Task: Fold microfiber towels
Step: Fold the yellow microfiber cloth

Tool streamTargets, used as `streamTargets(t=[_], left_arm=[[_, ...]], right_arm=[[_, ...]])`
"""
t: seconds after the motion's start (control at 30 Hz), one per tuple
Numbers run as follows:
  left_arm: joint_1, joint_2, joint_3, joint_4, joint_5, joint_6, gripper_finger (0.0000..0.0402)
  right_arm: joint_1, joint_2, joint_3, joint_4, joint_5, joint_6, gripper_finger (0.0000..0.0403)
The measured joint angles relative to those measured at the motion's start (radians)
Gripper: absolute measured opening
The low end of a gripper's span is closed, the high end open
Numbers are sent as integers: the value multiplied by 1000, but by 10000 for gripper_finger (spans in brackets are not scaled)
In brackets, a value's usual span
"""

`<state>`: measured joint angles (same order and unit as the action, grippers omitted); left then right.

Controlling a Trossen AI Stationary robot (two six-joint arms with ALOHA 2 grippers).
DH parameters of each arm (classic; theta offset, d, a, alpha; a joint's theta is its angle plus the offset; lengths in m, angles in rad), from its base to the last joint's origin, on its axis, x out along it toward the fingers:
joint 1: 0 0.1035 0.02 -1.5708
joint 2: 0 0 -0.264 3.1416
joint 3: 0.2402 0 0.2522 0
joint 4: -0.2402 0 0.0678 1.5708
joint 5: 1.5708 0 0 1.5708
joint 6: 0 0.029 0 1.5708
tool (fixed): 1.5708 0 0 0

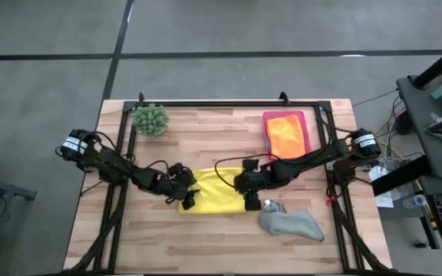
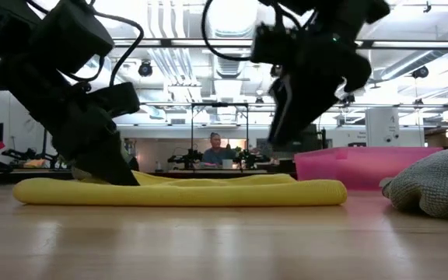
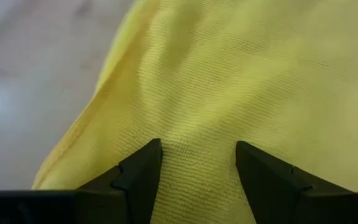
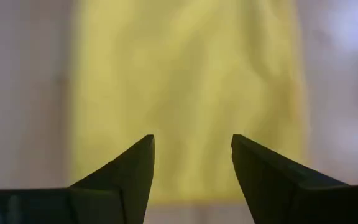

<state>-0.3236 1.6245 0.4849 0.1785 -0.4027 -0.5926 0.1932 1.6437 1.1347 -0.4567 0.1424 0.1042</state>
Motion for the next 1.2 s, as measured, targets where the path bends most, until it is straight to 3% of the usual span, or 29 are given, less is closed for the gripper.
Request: streamTargets(t=[0.1, 0.2, 0.4, 0.73, 0.97, 1.2], left_arm=[[-12, -1, 1, -3, 117, -6, 193], [-23, -3, 2, -16, 183, -10, 193], [-26, -62, 3, -40, 128, 13, 193], [-24, -309, 18, -115, 91, 128, 193], [-32, -399, 23, -153, 75, 126, 193], [-71, -331, 26, -136, 10, 48, 193]], right_arm=[[-17, -28, -10, -42, 99, -1, 203], [-48, -50, -25, -20, 117, 0, 203], [-92, -28, -56, 77, 72, -32, 203], [-35, -40, -50, 138, 34, -59, 203], [-35, -44, -55, 102, -17, 261, 203], [-35, -47, -56, 22, -92, 544, 211]])
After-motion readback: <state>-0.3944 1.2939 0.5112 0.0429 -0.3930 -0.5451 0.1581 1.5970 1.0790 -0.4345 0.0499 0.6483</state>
